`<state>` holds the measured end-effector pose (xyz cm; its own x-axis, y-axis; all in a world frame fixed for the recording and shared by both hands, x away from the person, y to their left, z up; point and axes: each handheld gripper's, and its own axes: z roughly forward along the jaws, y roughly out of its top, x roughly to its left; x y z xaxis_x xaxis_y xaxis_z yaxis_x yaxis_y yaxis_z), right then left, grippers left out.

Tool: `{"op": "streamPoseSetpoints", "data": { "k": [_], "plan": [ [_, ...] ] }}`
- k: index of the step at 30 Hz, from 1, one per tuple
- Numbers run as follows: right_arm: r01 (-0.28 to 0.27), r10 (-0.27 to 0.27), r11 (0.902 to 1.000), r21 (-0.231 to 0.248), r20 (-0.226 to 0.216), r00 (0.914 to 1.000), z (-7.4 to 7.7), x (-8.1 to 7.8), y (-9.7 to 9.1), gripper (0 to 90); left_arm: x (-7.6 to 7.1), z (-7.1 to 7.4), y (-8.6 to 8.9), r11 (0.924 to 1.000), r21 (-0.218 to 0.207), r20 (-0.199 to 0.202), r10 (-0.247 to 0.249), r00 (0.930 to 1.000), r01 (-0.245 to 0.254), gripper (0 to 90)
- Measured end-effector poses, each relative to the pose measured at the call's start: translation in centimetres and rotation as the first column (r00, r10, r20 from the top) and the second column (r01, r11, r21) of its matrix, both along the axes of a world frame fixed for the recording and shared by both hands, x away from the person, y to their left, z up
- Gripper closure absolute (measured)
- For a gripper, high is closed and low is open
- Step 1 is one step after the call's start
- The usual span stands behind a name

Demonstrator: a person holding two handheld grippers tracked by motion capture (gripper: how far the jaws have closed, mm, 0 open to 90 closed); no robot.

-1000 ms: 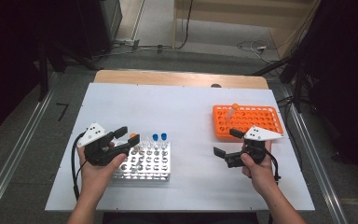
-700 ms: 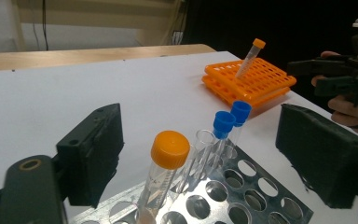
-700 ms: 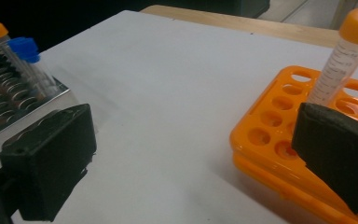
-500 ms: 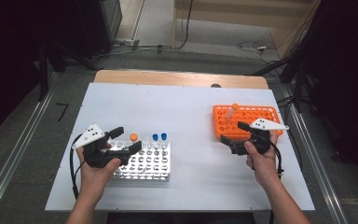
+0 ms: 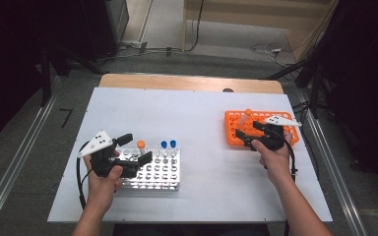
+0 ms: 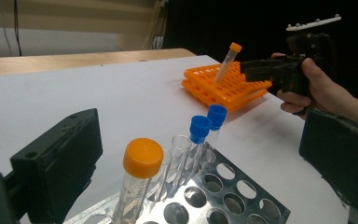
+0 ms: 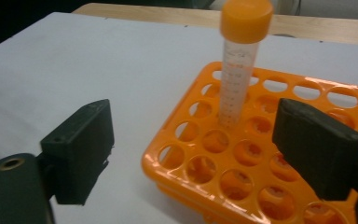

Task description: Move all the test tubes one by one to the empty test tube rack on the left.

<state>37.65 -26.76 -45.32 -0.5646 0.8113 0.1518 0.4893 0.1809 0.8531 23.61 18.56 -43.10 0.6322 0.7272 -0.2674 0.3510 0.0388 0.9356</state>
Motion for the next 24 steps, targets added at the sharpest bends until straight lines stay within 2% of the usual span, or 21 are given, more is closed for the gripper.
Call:
{"op": "streamPoseSetpoints", "data": {
  "k": [3, 6, 16, 19, 24],
  "plan": [
    [0.052, -0.052, 0.9985, -0.017, -0.011, 0.9986, -0.2, 1.0, 0.1, 21.9, -0.1, 0.0, 0.1, 1.0, 0.001, 0.0, 0.008, 1.0, -0.008, 0.0],
    [0.086, -0.086, 0.9963, -0.007, -0.025, 0.996, -0.6, 1.8, 0.2, 31.2, -0.1, 0.0, 0.1, 1.0, 0.003, -0.003, 0.007, 1.0, -0.007, 0.0],
    [0.119, -0.121, 0.9909, -0.062, -0.031, 0.9921, -1.7, 3.3, 1.5, 57.3, -0.1, -0.1, -0.2, 0.9999, 0.013, -0.009, 0.006, 0.9999, -0.005, 0.0],
    [0.129, -0.131, 0.9898, -0.06, -0.022, 0.9912, -1.8, 3.5, 1.8, 62.3, -0.1, -0.1, -0.1, 0.9999, 0.012, -0.013, 0.009, 0.9999, -0.009, 0.0],
    [0.144, -0.143, 0.9859, -0.086, 0.011, 0.9896, -2.0, 3.6, 2.3, 72.0, -0.1, -0.1, -0.3, 0.9999, 0.013, -0.011, 0.005, 0.9999, -0.004, 0.0]
  ]
}}
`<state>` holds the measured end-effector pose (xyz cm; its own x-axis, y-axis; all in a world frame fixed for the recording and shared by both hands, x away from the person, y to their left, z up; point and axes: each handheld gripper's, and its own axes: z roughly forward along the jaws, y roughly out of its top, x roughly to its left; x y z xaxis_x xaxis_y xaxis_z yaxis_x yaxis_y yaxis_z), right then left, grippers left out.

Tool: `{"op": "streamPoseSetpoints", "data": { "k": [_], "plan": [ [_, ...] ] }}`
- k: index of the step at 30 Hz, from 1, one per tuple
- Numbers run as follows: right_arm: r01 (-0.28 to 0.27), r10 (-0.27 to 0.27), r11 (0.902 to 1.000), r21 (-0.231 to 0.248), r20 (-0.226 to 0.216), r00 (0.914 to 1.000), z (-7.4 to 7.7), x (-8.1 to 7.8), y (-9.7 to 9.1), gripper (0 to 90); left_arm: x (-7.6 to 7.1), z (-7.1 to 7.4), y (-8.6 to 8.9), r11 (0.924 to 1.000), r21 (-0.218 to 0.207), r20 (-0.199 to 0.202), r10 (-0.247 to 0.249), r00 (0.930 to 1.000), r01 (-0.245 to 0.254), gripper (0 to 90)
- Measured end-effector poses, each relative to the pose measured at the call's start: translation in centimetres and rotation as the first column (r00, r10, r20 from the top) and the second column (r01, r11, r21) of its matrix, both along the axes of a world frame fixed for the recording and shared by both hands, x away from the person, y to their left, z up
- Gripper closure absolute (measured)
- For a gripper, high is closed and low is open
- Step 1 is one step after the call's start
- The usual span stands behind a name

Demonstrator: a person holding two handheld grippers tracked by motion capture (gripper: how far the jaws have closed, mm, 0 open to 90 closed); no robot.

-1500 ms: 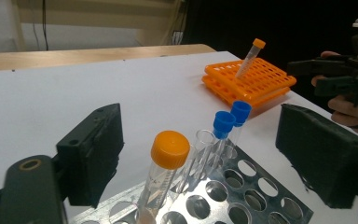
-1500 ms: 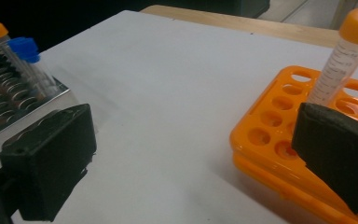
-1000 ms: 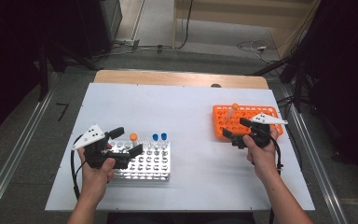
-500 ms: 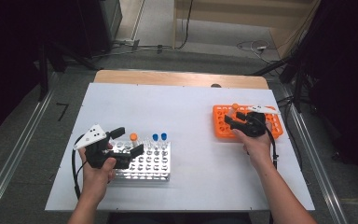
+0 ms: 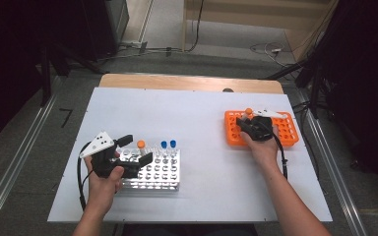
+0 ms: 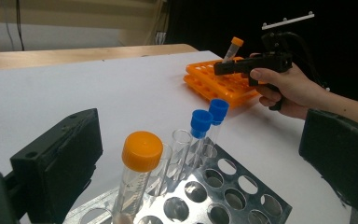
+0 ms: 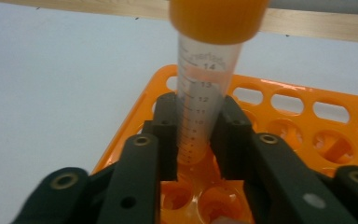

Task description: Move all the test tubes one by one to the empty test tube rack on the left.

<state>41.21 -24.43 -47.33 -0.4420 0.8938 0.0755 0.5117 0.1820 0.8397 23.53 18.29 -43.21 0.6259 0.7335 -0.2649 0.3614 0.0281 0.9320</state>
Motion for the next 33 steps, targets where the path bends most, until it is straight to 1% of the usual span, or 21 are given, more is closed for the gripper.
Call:
{"op": "streamPoseSetpoints", "data": {
  "k": [3, 5, 11, 14, 17, 19, 23, 28, 33],
  "plan": [
    [-0.004, 0.005, 0.9999, -0.015, 0.02, 0.9998, 0.0, -0.1, 0.1, 72.4, -0.1, 0.1, 0.0, 1.0, -0.001, 0.004, 0.0, 1.0, 0.0, 0.0],
    [-0.013, 0.013, 0.9999, 0.004, 0.035, 0.9993, 0.3, -0.3, 0.0, 72.5, -0.1, 0.2, 0.0, 1.0, 0.001, 0.009, -0.002, 1.0, 0.002, 0.0],
    [-0.019, 0.017, 0.9995, 0.023, 0.094, 0.9955, 1.5, -1.0, -0.5, 72.6, -0.3, 0.4, -0.2, 1.0, 0.001, 0.019, -0.006, 0.9998, 0.006, 0.0],
    [-0.032, 0.028, 0.999, 0.03, 0.108, 0.9938, 2.2, -1.7, -0.8, 72.5, -0.3, 0.5, -0.3, 1.0, 0.002, 0.02, -0.01, 0.9998, 0.01, 0.0],
    [-0.052, 0.047, 0.9975, 0.048, 0.117, 0.992, 2.8, -2.4, -1.0, 72.5, -0.3, 0.6, -0.5, 0.9999, 0.007, 0.022, -0.013, 0.9997, 0.013, 0.0],
    [-0.067, 0.061, 0.9961, 0.057, 0.113, 0.9917, 3.1, -3.0, -1.2, 72.5, -0.3, 0.6, -0.7, 0.9998, 0.008, 0.026, -0.017, 0.9995, 0.017, 0.0],
    [-0.108, 0.1, 0.9921, 0.063, 0.122, 0.9875, 3.6, -4.6, -1.3, 72.4, -0.3, 0.7, -1.0, 0.9997, 0.01, 0.03, -0.023, 0.9993, 0.023, 0.0],
    [-0.148, 0.139, 0.9864, 0.071, 0.117, 0.9833, 3.9, -6.4, -1.4, 72.4, -0.4, 0.8, -1.4, 0.9993, 0.016, 0.031, -0.033, 0.999, 0.032, 0.0],
    [-0.189, 0.179, 0.9793, 0.074, 0.119, 0.9765, 4.3, -8.2, -1.1, 72.4, -0.4, 0.9, -1.8, 0.9989, 0.02, 0.033, -0.044, 0.9985, 0.043, 0.0]
  ]
}}
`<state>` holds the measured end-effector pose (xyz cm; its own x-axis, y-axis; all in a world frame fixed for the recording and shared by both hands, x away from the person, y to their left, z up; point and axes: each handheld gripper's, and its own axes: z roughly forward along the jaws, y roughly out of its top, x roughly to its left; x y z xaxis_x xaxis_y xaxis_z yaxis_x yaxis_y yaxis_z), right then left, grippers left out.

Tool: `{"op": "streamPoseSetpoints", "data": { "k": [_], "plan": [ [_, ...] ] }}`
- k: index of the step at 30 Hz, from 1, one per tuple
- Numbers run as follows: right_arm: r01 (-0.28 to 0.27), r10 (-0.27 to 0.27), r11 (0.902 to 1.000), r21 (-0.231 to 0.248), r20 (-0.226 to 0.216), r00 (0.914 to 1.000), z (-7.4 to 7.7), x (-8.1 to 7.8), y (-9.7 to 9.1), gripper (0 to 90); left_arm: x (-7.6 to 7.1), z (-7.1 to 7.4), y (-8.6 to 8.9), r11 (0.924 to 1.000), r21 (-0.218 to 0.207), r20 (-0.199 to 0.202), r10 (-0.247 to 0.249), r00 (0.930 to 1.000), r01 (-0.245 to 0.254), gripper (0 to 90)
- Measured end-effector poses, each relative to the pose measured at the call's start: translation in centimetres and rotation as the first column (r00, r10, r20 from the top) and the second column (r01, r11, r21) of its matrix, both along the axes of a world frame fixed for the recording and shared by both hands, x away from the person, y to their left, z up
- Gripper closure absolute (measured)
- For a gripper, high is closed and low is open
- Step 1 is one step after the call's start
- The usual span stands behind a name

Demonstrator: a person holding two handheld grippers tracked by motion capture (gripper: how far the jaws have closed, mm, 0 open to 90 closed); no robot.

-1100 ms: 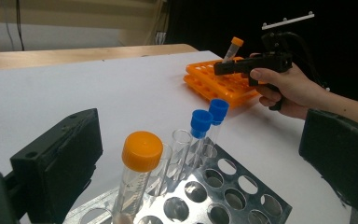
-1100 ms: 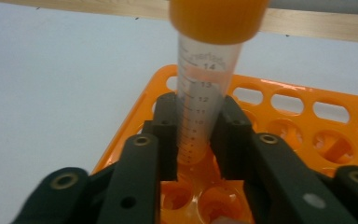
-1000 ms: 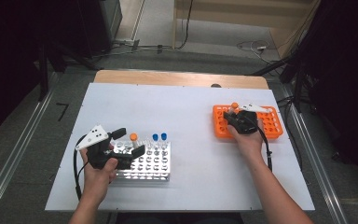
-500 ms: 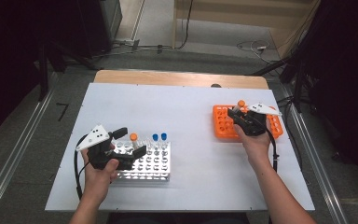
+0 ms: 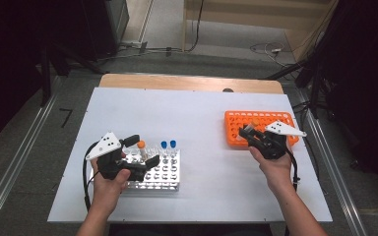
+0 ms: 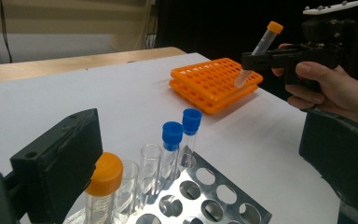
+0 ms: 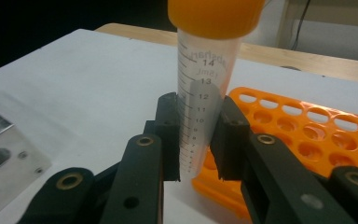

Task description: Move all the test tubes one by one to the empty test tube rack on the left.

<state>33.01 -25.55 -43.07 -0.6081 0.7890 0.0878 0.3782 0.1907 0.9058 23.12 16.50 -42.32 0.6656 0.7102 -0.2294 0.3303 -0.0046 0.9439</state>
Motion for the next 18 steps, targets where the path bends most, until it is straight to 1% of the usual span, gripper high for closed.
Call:
{"op": "streamPoseSetpoints", "data": {
  "k": [5, 10, 13, 15, 18],
  "plan": [
    [-0.045, 0.045, 0.999, -0.001, 0.002, 0.999, 0.3, -1.6, 0.5, 72.4, 0.0, 0.0, -0.6, 0.9998, 0.009, 0.002, -0.019, 0.9998, 0.019, 0.0],
    [-0.087, 0.087, 0.9962, 0.01, -0.005, 0.9962, 0.4, -3.0, 1.1, 72.4, -0.3, 0.1, -1.2, 0.9994, 0.01, 0.006, -0.034, 0.9994, 0.034, 0.0],
    [-0.126, 0.126, 0.992, 0.005, -0.008, 0.992, 0.5, -3.9, 1.8, 72.4, -0.3, 0.2, -1.6, 0.9987, 0.016, 0.012, -0.048, 0.9988, 0.048, 0.0],
    [-0.156, 0.156, 0.9877, 0.003, -0.009, 0.9877, 0.6, -4.5, 2.3, 72.5, -0.5, 0.3, -1.9, 0.9984, 0.015, 0.012, -0.054, 0.9984, 0.054, 0.0],
    [-0.201, 0.201, 0.9797, -0.001, -0.013, 0.9796, 0.7, -5.4, 3.3, 72.5, -0.6, 0.5, -2.5, 0.9969, 0.017, 0.018, -0.077, 0.9969, 0.077, 0.0]
  ]
}}
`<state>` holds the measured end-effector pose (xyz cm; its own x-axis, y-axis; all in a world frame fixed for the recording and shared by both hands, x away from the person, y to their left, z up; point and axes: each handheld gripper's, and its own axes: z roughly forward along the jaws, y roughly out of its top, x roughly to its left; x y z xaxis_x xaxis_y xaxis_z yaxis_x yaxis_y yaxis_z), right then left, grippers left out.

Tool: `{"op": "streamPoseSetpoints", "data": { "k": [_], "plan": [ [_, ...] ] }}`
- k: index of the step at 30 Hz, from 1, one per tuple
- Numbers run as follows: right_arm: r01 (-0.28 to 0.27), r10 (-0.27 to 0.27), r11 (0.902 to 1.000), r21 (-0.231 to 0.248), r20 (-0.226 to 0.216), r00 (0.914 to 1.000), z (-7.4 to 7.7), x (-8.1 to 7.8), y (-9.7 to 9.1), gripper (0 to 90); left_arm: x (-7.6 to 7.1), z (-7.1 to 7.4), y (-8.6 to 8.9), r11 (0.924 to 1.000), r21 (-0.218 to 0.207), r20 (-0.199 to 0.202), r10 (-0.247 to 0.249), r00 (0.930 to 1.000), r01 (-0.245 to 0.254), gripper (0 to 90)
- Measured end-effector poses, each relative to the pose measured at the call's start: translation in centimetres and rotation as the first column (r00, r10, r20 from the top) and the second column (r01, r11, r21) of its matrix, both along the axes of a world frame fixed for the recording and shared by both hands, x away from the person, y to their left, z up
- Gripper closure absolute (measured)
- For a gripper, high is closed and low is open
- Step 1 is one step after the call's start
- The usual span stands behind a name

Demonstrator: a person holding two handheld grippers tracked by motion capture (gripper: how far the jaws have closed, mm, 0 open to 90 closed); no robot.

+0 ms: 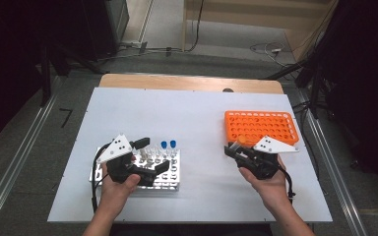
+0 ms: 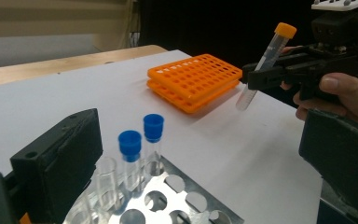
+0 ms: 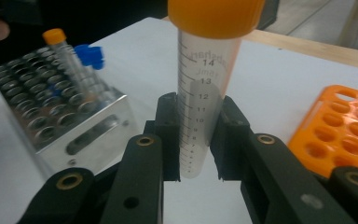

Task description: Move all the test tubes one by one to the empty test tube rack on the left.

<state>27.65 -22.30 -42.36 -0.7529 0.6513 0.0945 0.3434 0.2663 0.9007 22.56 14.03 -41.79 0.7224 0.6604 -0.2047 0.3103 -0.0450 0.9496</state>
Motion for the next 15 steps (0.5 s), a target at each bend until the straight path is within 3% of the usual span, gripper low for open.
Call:
{"op": "streamPoseSetpoints", "data": {
  "k": [7, 15],
  "plan": [
    [-0.103, 0.103, 0.9945, -0.018, -0.012, 0.9946, -0.1, -1.5, 2.7, 72.5, -0.3, 0.6, -2.0, 0.9987, 0.001, 0.003, -0.05, 0.9987, 0.05, 7.6],
    [-0.217, 0.216, 0.9752, -0.046, -0.026, 0.9761, -0.4, -3.1, 5.7, 72.5, -0.9, 0.9, -5.0, 0.9882, 0.022, 0.01, -0.152, 0.9883, 0.152, 29.6]
  ]
}}
